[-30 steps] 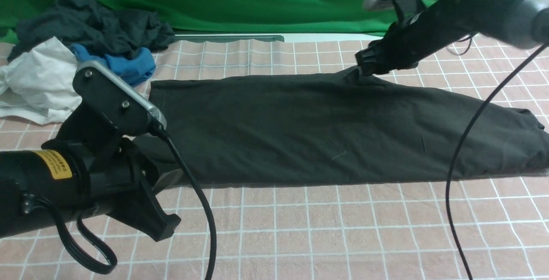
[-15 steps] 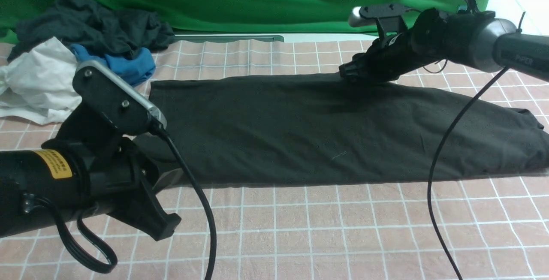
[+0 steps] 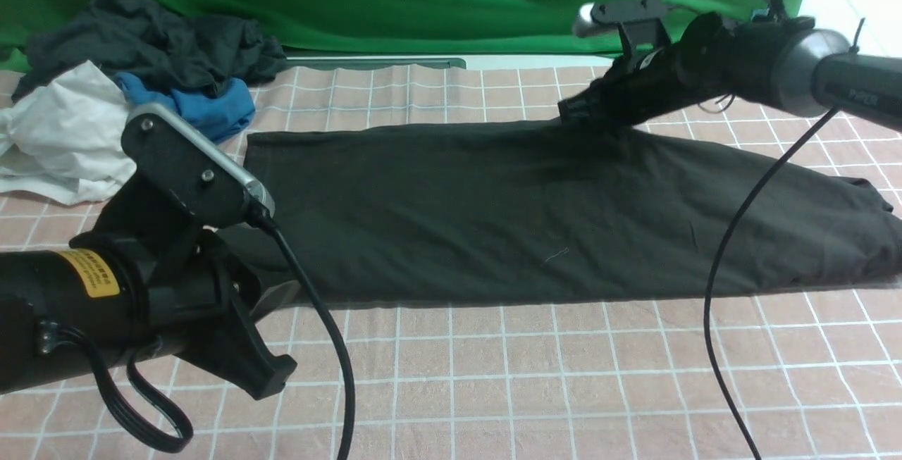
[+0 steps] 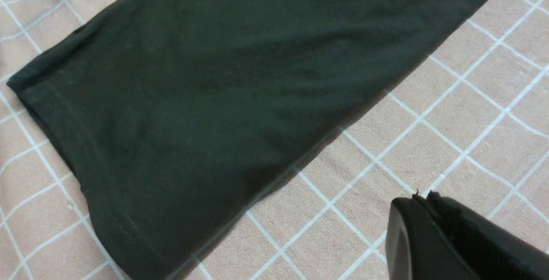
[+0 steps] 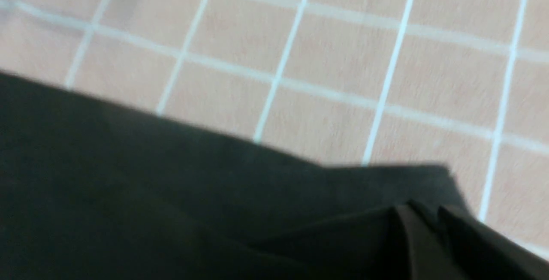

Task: Fold a long-sleeved shirt over a pink coffee tablecloth.
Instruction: 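Pull the folded dark garment lengthwise by its ends to straighten it flat on the table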

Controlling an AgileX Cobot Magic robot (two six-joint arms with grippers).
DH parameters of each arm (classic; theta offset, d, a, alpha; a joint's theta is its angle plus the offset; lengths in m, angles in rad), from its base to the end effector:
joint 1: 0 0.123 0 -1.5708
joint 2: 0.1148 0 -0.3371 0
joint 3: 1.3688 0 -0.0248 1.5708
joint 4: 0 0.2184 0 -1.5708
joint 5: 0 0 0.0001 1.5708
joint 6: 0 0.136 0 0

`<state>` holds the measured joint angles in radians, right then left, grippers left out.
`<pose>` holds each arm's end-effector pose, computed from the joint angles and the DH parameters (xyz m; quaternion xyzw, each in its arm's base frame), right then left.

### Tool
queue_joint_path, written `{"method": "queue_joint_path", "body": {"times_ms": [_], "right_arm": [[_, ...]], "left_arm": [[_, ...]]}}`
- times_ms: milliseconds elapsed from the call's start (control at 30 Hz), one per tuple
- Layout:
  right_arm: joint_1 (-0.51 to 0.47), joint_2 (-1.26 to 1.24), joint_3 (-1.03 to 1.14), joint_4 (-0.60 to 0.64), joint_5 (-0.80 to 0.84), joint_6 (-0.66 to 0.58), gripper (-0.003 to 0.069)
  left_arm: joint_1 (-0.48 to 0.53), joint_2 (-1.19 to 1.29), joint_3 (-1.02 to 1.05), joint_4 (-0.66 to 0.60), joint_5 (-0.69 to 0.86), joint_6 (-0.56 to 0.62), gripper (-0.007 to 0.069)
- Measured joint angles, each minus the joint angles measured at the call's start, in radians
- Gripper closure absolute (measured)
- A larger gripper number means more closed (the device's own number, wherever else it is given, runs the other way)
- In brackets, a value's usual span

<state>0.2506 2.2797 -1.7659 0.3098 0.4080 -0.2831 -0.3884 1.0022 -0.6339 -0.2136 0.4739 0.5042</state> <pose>0.5275 0.1520 0.1858 -0.1369 0.9182 0.1023 0.3572 0.1508 -0.0759 0.2973 0.3328 0.8526 -0.0593 0.3985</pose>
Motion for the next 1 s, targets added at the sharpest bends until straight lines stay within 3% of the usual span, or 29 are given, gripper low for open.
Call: {"method": "queue_joint_path", "body": {"times_ms": [167,300,400,533,667,800,900,1000], "right_arm": [[0.0,-0.008,0.0,0.001,-0.042,-0.014,0.0619],[0.0,-0.001,0.0,-0.001,-0.082,-0.014,0.0559],[-0.003,0.001,0.0,-0.004,-0.11,-0.013,0.0355],[-0.025,-0.039,0.0,-0.016,-0.067,0.006,0.02],[-0.086,-0.149,0.003,-0.061,0.079,0.011,0.0242],[-0.212,-0.336,0.099,-0.144,0.3,0.023,0.038],[-0.296,-0.41,0.208,-0.161,0.39,0.069,0.0378],[-0.403,-0.446,0.329,-0.176,0.475,0.127,0.0309]], "left_arm": [[0.0,0.0,0.001,0.001,-0.003,0.0,0.0608],[0.0,0.0,0.001,0.001,-0.003,0.0,0.0608],[0.0,0.0,0.001,0.004,-0.003,0.0,0.0608],[0.0,0.0,0.001,0.006,0.0,0.0,0.0608],[0.0,-0.004,0.001,-0.014,0.012,-0.004,0.0608],[0.0,-0.071,-0.019,-0.071,0.008,0.015,0.0608],[0.0,-0.136,-0.048,-0.102,-0.027,0.028,0.0608],[0.0,-0.216,-0.087,-0.123,-0.074,0.041,0.0608]]}}
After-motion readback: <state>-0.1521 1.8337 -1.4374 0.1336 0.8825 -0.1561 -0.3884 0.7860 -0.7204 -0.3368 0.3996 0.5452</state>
